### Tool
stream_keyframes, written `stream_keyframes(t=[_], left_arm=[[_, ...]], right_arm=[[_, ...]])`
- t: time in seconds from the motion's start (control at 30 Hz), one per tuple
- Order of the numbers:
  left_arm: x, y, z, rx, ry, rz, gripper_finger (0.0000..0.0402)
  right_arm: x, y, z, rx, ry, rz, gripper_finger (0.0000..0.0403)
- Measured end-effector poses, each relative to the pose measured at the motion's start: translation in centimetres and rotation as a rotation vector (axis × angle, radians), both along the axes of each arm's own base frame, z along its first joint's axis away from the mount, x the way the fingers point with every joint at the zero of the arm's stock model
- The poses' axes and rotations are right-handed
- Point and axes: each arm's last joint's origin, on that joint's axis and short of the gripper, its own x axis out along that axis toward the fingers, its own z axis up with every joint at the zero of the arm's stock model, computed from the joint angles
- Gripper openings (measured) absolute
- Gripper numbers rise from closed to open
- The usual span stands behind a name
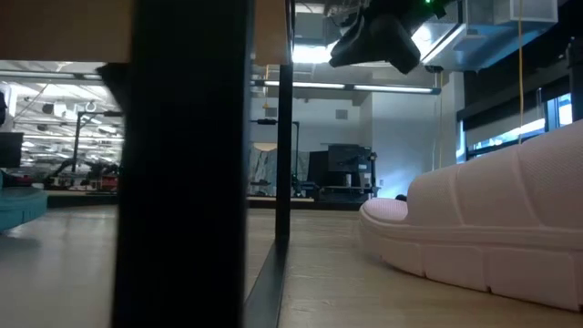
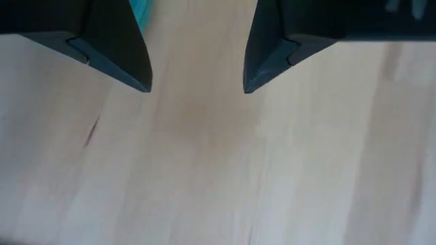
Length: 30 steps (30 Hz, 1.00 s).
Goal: Pick and place slides into the shelf
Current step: Put the green slipper under the shelf
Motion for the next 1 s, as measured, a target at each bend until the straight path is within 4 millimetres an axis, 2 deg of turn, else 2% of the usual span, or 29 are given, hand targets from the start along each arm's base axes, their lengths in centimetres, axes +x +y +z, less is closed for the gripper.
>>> stream_keyframes(t=[0.13, 0.27, 0.37, 0.63, 0.9, 1.0], left_arm=[[1.2, 1.1, 1.7, 0.005, -0.122, -0.079, 0.0221], [2.4, 2.5, 3.0, -0.168, -0.316, -0.291, 0.0221], [3.0, 4.0, 3.8, -0.269, -0.465, -0.375, 0.0221], [3.3, 7.5, 4.4, -0.132, -0.624, -0.391, 0.0221], [3.7, 9.4, 4.7, -0.053, -0.837, -0.485, 0.0221], [3.8, 9.7, 4.7, -0.024, -0.911, -0.516, 0.0221]], right_arm=[[-0.1, -0.3, -0.1, 0.014, 0.006, -0.016, 0.0130], [-0.7, -1.3, 0.1, 0.100, 0.010, -0.024, 0.0130], [-1.5, -2.2, 0.5, 0.169, 0.038, -0.006, 0.0130], [-4.4, -4.4, 1.5, 0.250, 0.083, -0.131, 0.0130], [-7.0, -5.9, 1.8, 0.367, 0.148, -0.197, 0.0130], [-7.9, -6.3, 0.9, 0.370, 0.164, -0.217, 0.0130]])
